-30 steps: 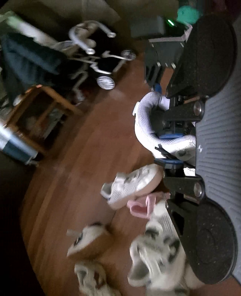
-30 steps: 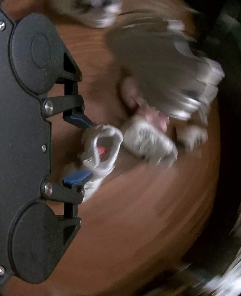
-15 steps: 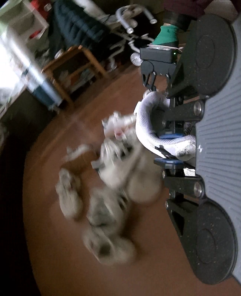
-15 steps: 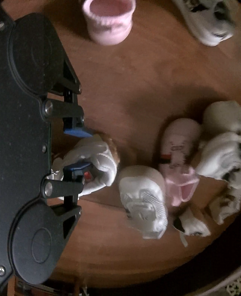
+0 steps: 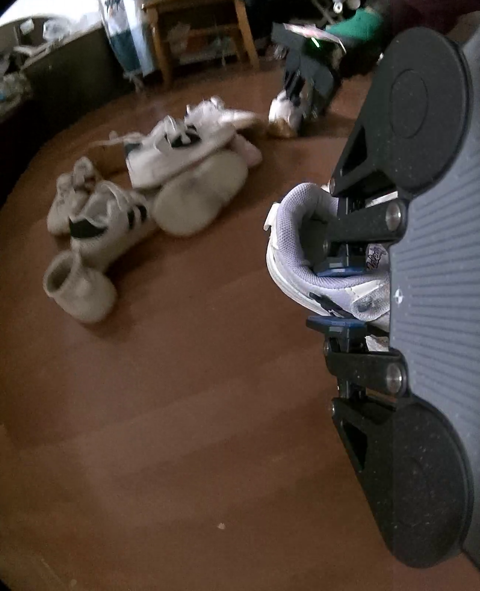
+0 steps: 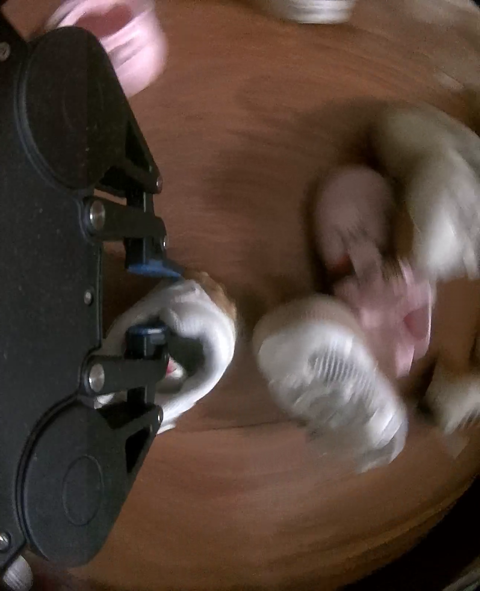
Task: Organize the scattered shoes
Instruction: 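Carry the red-insole shoe with the right tool while the left tool lowers its sneaker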
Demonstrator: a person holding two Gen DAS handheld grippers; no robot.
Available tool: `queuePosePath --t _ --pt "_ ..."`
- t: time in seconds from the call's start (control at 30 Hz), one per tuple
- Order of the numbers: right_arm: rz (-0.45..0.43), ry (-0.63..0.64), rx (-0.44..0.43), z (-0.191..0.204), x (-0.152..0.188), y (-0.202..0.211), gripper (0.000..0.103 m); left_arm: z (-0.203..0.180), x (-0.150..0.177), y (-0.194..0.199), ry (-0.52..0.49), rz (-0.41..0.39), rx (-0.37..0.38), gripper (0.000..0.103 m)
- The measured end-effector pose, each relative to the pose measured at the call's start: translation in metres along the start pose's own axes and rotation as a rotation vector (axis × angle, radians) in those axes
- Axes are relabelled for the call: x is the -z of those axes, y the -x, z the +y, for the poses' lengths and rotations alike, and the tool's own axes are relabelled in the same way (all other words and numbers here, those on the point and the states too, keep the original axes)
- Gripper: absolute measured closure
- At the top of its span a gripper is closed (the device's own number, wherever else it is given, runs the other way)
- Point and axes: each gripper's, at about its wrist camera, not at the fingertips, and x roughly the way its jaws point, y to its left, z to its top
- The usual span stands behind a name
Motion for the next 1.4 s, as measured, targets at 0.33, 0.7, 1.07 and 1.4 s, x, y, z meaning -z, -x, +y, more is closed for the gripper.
queuePosePath --t 0.33,0.7,1.07,1.4 --pt "0.035 -0.459 -0.185 -0.044 0.007 0.017 0.082 -0.01 0.013 -0.011 -0.013 -0.015 -0.119 0.083" --pt "0.026 -0.329 -0.112 -0.034 0.003 0.002 0.082 -0.008 0.016 -0.02 0.066 0.039 -0.064 0.044" --pt "-0.011 0.144 0.03 0.014 0.016 -0.006 0.083 -0.031 0.009 0.02 -0.093 -0.107 -0.008 0.041" --pt "0.107 -0.363 -0.208 -0.057 0.025 0.023 0.088 -0.027 0.011 0.014 -0.048 -0.075 0.019 0.041"
